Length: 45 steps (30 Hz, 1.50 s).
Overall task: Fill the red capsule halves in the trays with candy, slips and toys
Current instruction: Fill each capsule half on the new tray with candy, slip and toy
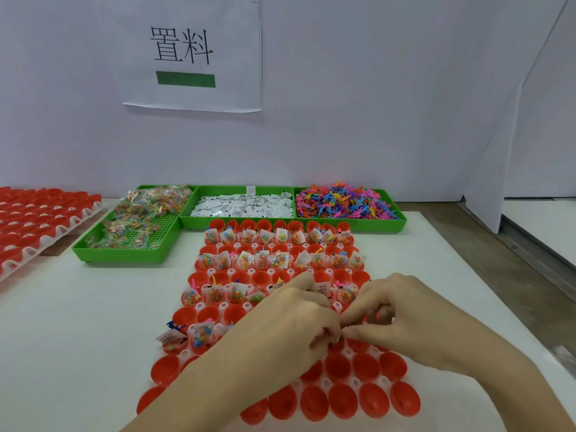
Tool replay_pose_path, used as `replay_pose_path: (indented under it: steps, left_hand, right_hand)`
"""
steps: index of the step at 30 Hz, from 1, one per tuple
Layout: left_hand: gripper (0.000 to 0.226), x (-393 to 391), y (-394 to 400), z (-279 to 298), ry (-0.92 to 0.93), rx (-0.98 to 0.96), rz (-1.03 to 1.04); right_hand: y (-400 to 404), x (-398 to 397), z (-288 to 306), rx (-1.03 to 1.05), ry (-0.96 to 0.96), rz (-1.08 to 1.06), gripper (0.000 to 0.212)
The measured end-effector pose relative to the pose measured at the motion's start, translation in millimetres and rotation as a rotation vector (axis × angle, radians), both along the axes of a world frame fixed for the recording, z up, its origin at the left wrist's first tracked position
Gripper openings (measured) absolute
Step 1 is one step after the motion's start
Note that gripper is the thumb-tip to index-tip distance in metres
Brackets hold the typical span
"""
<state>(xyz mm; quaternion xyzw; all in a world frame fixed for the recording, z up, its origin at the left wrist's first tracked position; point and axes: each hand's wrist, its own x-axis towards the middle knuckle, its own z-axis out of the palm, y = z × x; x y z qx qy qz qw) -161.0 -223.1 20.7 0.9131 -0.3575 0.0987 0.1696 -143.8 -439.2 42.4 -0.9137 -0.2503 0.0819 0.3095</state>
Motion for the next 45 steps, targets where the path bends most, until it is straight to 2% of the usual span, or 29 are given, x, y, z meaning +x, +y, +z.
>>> replay_pose_path:
  steps: [4, 10, 16, 19, 25, 30, 33, 35, 41, 45]
  left_hand:
    - [0.013, 2, -2, 1, -0.083, 0.011, -0.062]
    - [0.028, 1, -4, -3, -0.134, -0.023, 0.034]
    - [0.026, 2, -7, 0, -0.123, -0.012, 0.035]
    - [0.024, 2, -4, 0, -0.154, -0.009, 0.000]
    - [0.011, 2, 2, -2, -0.111, -0.074, -0.028]
    - [0.022, 3, 5, -1, -0.057, -0.125, 0.007]
    - [0.031, 3, 7, -1, -0.009, -0.174, 0.015]
    - [0.029, 4, 10, -1, 0.013, -0.183, -0.003]
    - [0.021, 7, 23, 12, 0.003, -0.165, 0.042]
    - [0.008, 23, 64, 40, -0.016, -0.303, 0.227]
  right_hand:
    - [2, 2, -5, 0.013, -0.020, -0.030, 0.018]
    - [6, 2, -7, 0.004, -0.019, -0.018, 0.018]
    - [15, 0, -15, -0.065, -0.154, -0.021, 0.017]
    - [10, 1, -12, -0.049, -0.116, -0.014, 0.012]
    - [-1, 6, -6, 0.023, -0.053, -0.007, 0.011]
    - [-4, 8, -3, 0.117, -0.071, -0.067, 0.010]
    - [-4, 8, 0, 0.184, -0.107, -0.098, 0.023]
    - [-4, 8, 2, 0.220, -0.121, -0.111, 0.030]
    - [-5, 11, 1, 0.287, -0.140, -0.145, 0.027]
    - [-4, 13, 0, 0.281, -0.153, -0.142, 0.020]
